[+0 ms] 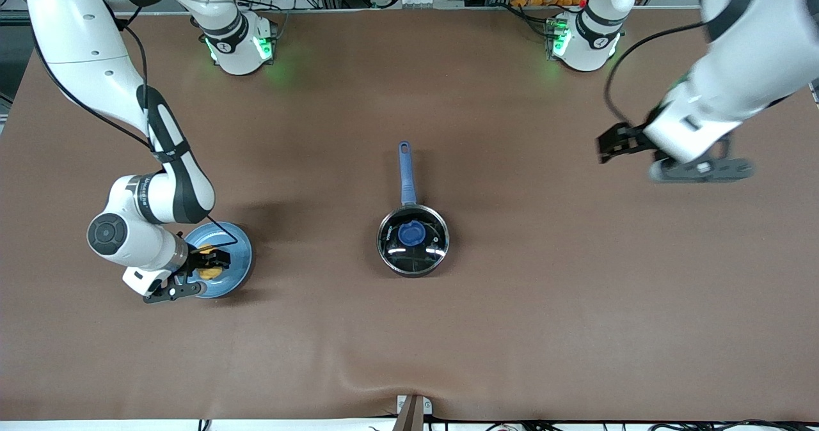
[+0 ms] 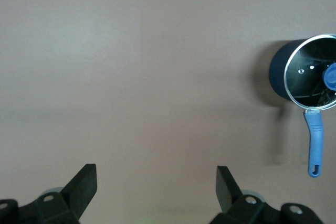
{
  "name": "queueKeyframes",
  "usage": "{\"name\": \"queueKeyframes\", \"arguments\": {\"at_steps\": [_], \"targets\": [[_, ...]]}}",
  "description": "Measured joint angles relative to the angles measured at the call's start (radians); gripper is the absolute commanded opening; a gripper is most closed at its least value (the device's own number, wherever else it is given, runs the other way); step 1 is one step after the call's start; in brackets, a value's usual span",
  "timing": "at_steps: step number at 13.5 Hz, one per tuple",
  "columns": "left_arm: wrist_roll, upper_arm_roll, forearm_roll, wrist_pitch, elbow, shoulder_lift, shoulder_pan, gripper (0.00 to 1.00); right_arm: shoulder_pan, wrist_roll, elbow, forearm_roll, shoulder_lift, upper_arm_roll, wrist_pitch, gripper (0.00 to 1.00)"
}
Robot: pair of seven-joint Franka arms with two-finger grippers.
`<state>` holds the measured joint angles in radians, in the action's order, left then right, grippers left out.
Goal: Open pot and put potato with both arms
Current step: 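Grasp the potato with the right gripper while the left gripper reaches the lid, then lift the potato with the right gripper while the left gripper grasps the lid knob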
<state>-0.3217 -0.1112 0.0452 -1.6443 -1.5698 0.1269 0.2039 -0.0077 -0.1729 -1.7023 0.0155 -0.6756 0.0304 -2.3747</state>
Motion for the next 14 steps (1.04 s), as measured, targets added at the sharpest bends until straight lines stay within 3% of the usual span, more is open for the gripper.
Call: {"name": "queueKeyframes", "arguments": {"at_steps": [2,3,10,14], "targets": [[-0.1,-0.004,0.0,-0.045,0.009,0.053,0.064,1.0,0.0,0.0,0.001,0.0,0.0,0.0,0.0,0.27],[-0.153,-0.004,0.0,-0.069,0.017,0.08,0.099,1.0,0.0,0.0,0.002,0.0,0.0,0.0,0.0,0.21],[-0.435,-0.004,-0.001,-0.272,0.073,0.26,0.304,1.0,0.001,-0.001,0.031,0.0,0.007,0.004,-0.002,0.17],[-0.524,-0.001,-0.023,-0.375,0.094,0.358,0.376,1.0,0.006,0.038,0.05,-0.001,0.062,0.02,0.01,0.18]]}}
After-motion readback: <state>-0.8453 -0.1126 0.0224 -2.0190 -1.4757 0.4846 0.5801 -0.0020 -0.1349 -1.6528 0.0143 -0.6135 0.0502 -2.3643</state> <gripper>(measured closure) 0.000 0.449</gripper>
